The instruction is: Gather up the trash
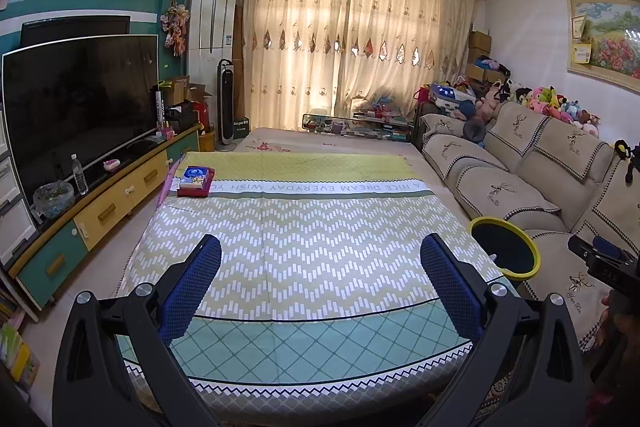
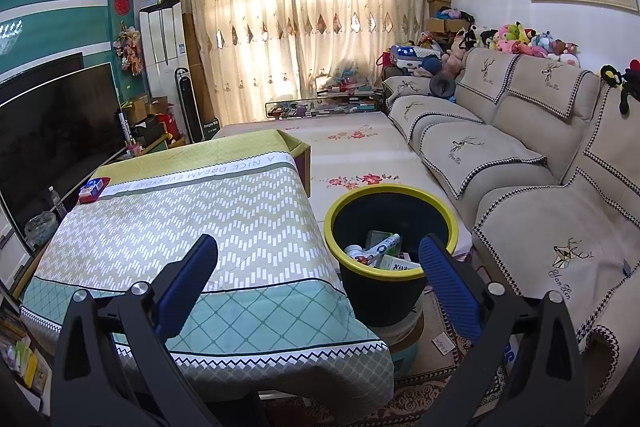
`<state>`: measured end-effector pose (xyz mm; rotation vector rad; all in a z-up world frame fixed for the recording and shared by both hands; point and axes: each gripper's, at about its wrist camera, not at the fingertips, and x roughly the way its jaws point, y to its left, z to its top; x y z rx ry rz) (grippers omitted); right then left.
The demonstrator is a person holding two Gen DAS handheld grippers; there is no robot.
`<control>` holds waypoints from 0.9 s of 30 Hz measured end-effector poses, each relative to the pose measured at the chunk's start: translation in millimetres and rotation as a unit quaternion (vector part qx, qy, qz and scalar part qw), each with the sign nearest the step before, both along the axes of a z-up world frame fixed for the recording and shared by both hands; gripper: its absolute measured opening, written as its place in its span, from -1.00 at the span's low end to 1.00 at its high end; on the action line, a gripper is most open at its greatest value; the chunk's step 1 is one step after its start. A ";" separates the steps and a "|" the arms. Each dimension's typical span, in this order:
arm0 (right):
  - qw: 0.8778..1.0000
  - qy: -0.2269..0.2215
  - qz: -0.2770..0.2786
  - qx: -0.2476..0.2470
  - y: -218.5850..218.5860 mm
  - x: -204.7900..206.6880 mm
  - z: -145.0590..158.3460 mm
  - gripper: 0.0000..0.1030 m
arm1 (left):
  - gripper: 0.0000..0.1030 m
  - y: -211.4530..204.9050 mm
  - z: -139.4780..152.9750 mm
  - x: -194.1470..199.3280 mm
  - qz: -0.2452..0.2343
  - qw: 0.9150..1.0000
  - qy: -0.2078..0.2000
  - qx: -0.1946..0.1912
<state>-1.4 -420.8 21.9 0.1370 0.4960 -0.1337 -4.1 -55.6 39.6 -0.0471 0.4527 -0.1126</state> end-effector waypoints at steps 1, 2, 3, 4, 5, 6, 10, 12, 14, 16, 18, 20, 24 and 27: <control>1.000 0.000 0.000 0.000 0.8 0.3 -0.4 0.86 | 0.91 -0.2 -0.5 0.3 0.000 1.000 0.001 0.000; 1.000 0.001 0.001 0.000 1.6 0.8 -0.9 0.86 | 0.91 -0.1 -0.9 0.8 -0.001 1.000 0.002 0.000; 1.000 0.001 0.001 0.000 0.9 1.0 -0.9 0.86 | 0.91 -0.8 -2.2 1.4 -0.001 1.000 0.003 0.000; 1.000 0.001 0.001 0.001 1.5 1.2 -1.4 0.86 | 0.91 0.0 -2.5 1.5 -0.001 1.000 0.004 0.001; 1.000 0.001 0.002 0.001 1.9 1.6 -1.9 0.86 | 0.91 -0.5 -3.3 2.2 -0.002 1.000 0.005 0.000; 1.000 0.002 0.002 0.001 2.0 2.0 -2.4 0.86 | 0.91 -0.5 -3.8 2.5 -0.002 1.000 0.005 0.000; 1.000 0.003 0.002 0.002 2.4 2.9 -4.1 0.86 | 0.91 -1.6 -4.9 4.9 -0.004 1.000 0.009 0.000; 1.000 0.003 0.002 0.002 1.1 3.0 -4.8 0.86 | 0.91 -1.9 -5.5 5.3 -0.003 1.000 0.009 0.000; 1.000 0.003 0.002 0.002 1.2 3.0 -4.8 0.86 | 0.91 -1.9 -5.4 5.3 -0.003 1.000 0.009 0.000; 1.000 0.003 0.002 0.002 1.5 3.1 -5.0 0.86 | 0.91 -1.7 -5.0 5.0 -0.004 1.000 0.009 0.000; 1.000 0.004 0.002 0.003 1.2 3.1 -4.7 0.86 | 0.91 -2.9 -5.5 6.2 -0.005 1.000 0.011 -0.001; 1.000 0.004 0.002 0.003 0.3 2.9 -5.1 0.86 | 0.91 -2.8 -6.4 7.4 -0.006 1.000 0.013 -0.001; 1.000 0.004 0.002 0.003 0.3 3.3 -5.4 0.86 | 0.91 -3.9 -8.9 8.7 -0.007 1.000 0.015 -0.002; 1.000 0.004 0.003 0.004 0.1 3.7 -6.1 0.86 | 0.91 -3.7 -8.8 8.3 -0.006 1.000 0.014 -0.001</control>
